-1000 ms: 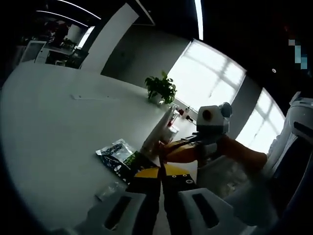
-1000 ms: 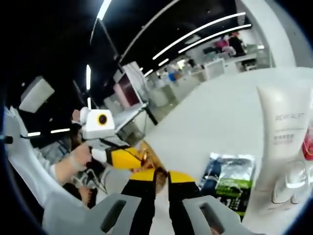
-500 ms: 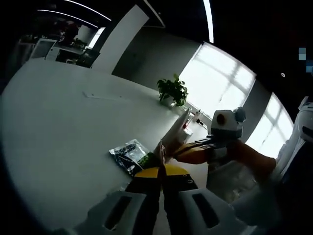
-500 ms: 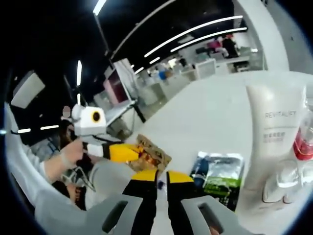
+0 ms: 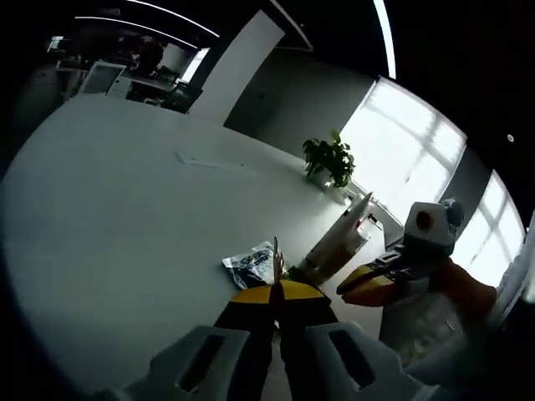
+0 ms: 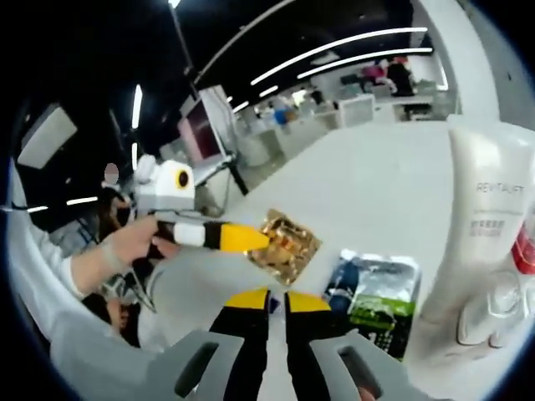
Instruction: Arrange the skincare products in the storage area until every visible bottle or jar stands upright without overlapping.
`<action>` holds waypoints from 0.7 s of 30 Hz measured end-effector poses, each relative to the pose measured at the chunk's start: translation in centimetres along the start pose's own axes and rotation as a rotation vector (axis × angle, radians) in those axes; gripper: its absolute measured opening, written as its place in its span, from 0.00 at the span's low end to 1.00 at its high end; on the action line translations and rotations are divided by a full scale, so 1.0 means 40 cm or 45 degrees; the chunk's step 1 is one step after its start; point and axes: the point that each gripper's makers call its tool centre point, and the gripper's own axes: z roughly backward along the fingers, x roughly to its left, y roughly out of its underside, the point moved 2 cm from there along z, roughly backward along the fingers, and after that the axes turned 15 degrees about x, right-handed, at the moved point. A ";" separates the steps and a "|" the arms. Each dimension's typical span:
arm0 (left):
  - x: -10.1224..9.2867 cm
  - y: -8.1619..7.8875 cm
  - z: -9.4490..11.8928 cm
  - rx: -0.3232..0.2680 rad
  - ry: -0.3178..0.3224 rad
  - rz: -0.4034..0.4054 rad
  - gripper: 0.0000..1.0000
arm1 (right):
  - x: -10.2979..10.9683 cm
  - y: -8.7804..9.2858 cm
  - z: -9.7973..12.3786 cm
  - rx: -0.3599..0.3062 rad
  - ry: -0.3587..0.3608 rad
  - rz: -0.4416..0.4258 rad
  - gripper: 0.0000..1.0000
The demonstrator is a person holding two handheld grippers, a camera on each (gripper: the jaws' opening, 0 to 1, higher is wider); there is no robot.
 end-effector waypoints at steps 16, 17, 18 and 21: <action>0.082 0.028 -0.044 0.059 -0.163 0.118 0.00 | 0.012 -0.004 -0.047 0.037 0.042 0.088 0.00; 0.084 0.030 -0.047 0.063 -0.172 0.119 0.00 | 0.010 -0.010 -0.050 0.025 0.057 0.097 0.00; 0.081 0.034 -0.050 0.065 -0.176 0.121 0.00 | 0.006 -0.017 -0.055 0.016 0.074 0.113 0.00; 0.071 0.048 -0.060 0.086 -0.202 0.102 0.00 | 0.005 -0.017 -0.075 0.048 0.083 0.139 0.00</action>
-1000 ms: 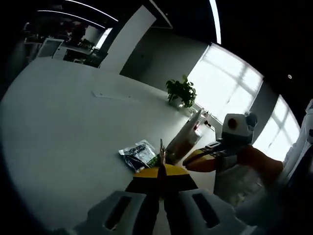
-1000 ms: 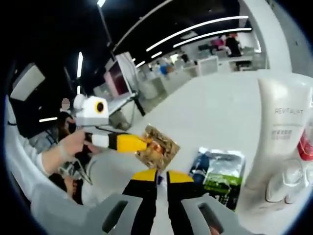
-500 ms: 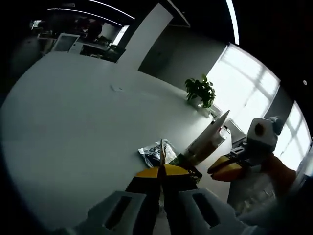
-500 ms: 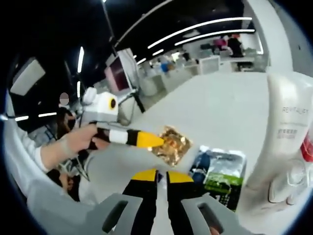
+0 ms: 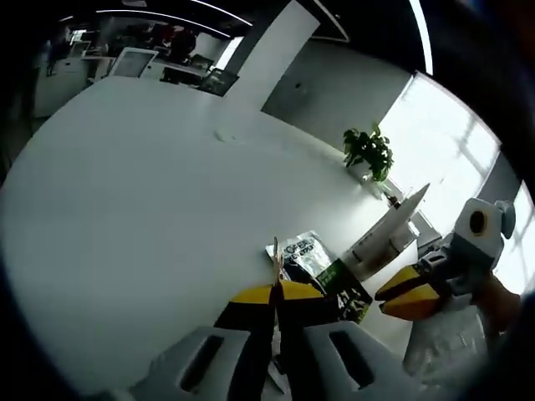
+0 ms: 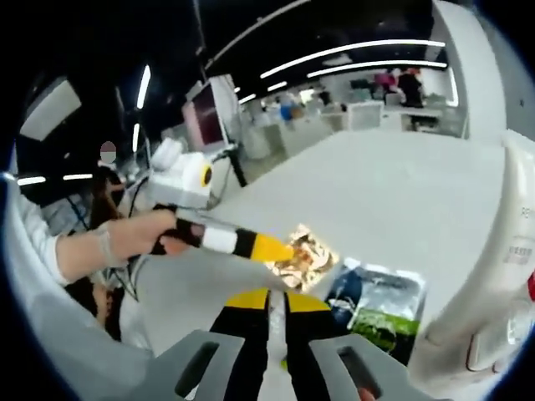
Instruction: Arrange the skincare products in the storage area until every visible bottle or jar stands upright without overlapping.
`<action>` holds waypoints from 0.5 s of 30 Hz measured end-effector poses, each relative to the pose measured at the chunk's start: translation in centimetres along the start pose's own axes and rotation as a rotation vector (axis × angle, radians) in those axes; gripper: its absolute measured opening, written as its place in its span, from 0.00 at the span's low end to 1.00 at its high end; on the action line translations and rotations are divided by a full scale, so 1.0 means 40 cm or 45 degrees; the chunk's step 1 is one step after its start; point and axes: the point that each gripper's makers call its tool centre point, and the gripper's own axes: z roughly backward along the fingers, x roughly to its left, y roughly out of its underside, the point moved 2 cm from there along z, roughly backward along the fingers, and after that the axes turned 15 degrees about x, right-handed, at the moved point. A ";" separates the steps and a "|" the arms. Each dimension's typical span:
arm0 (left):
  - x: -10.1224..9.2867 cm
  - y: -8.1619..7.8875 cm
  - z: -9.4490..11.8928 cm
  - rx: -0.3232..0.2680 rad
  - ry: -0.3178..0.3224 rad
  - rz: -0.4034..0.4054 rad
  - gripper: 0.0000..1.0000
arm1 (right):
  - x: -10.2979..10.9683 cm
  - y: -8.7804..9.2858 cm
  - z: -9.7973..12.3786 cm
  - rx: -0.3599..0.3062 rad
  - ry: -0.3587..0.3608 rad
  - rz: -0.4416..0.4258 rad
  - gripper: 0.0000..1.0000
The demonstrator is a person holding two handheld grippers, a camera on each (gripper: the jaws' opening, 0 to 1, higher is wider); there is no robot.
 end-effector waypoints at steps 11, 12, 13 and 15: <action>0.024 0.008 -0.002 0.026 -0.099 -0.052 0.00 | -0.017 0.009 -0.058 0.072 0.125 0.159 0.02; 0.027 0.010 -0.001 0.032 -0.115 -0.065 0.00 | -0.018 0.005 -0.064 0.070 0.130 0.166 0.02; 0.038 0.010 0.001 0.041 -0.129 -0.079 0.00 | -0.019 0.002 -0.068 0.066 0.138 0.174 0.02; 0.036 0.013 -0.004 0.057 -0.151 -0.104 0.00 | -0.024 -0.008 -0.075 0.054 0.167 0.211 0.02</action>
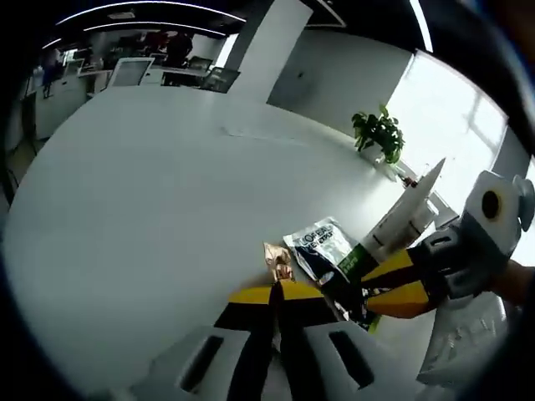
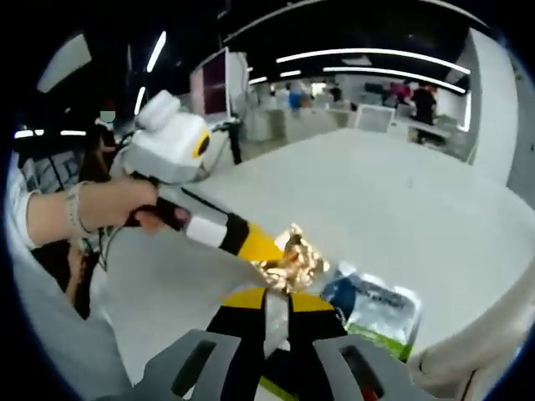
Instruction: Arrange the skincare products in the storage area until every visible bottle or jar stands upright without overlapping.
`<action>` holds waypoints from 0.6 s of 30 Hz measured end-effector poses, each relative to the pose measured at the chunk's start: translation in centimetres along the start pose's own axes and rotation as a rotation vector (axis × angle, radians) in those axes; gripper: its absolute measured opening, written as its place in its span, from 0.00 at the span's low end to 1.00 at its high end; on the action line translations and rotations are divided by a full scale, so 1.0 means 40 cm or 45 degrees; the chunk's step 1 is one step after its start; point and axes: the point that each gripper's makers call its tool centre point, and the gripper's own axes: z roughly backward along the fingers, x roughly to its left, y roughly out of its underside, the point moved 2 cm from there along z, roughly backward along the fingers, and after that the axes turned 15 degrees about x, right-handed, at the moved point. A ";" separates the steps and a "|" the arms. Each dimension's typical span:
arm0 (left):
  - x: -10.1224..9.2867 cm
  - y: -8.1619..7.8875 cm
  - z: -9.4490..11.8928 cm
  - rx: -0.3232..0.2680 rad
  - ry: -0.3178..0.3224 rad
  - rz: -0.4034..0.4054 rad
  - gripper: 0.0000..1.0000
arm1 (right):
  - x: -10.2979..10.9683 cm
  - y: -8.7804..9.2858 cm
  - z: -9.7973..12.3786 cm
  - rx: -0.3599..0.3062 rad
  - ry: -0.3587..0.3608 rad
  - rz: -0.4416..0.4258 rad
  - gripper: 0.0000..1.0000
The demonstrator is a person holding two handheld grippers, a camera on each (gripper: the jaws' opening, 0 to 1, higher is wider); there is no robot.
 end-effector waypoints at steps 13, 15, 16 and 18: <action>0.012 -0.001 -0.023 0.048 -0.106 -0.094 0.00 | -0.009 0.004 -0.092 0.088 0.072 0.179 0.00; 0.009 0.003 -0.025 0.055 -0.124 -0.115 0.00 | -0.008 0.007 -0.101 0.094 0.086 0.201 0.00; 0.014 0.005 -0.026 0.065 -0.145 -0.135 0.00 | -0.013 0.008 -0.106 0.099 0.108 0.216 0.00; 0.018 0.006 -0.027 0.070 -0.163 -0.148 0.00 | -0.022 0.005 -0.111 0.099 0.131 0.230 0.00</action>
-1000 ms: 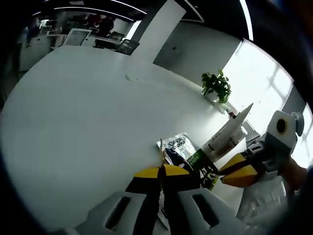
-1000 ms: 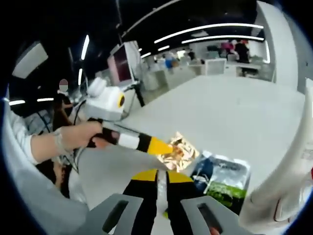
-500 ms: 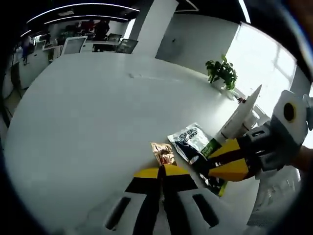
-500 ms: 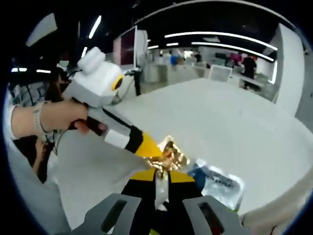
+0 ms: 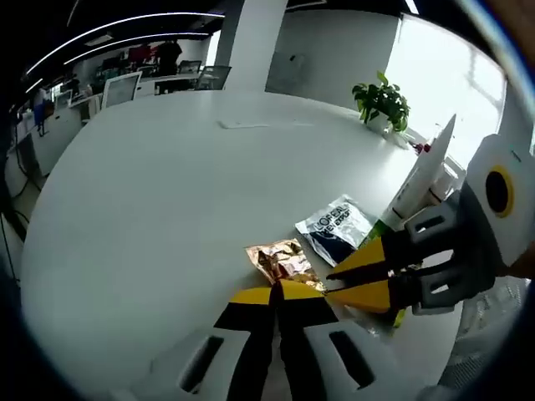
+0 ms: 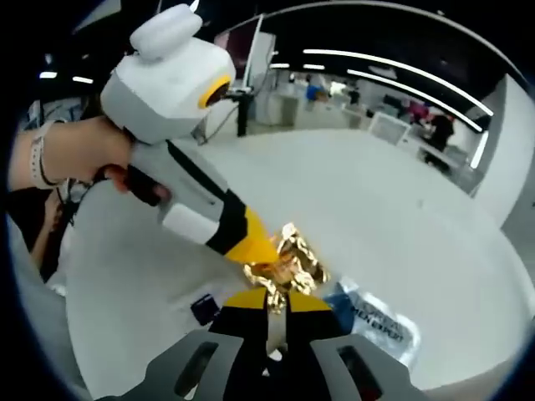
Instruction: Arrange the skincare products in the storage area until every visible bottle or jar stands upright without overlapping.
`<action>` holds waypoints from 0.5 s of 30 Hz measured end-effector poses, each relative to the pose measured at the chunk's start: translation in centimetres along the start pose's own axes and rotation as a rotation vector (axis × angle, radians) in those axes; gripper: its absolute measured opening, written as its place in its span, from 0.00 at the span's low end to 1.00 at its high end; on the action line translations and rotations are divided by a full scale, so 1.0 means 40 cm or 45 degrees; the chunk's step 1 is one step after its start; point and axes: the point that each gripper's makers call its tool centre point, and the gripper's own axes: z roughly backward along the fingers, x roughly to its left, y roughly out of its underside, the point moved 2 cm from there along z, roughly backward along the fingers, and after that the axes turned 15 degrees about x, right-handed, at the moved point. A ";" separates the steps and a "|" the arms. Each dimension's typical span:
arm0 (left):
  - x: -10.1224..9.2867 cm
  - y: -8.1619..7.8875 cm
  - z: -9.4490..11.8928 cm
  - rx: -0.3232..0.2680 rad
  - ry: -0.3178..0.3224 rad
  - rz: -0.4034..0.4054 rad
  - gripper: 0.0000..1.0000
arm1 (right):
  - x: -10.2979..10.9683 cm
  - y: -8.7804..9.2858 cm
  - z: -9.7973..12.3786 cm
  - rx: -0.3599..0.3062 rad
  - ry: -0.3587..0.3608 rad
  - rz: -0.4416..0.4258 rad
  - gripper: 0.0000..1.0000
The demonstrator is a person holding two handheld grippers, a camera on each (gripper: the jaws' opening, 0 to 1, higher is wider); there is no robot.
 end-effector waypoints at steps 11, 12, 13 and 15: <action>0.005 0.000 -0.020 0.018 -0.024 -0.019 0.00 | -0.011 -0.005 -0.037 0.006 0.026 0.000 0.00; 0.010 0.000 -0.026 0.019 -0.021 -0.011 0.00 | -0.011 -0.004 -0.039 0.008 0.026 -0.003 0.00; 0.011 -0.001 -0.027 0.018 -0.017 -0.010 0.00 | -0.011 -0.004 -0.044 0.009 0.025 -0.005 0.00; 0.009 -0.002 -0.029 0.016 -0.020 -0.019 0.00 | -0.011 -0.006 -0.046 0.009 0.022 -0.004 0.00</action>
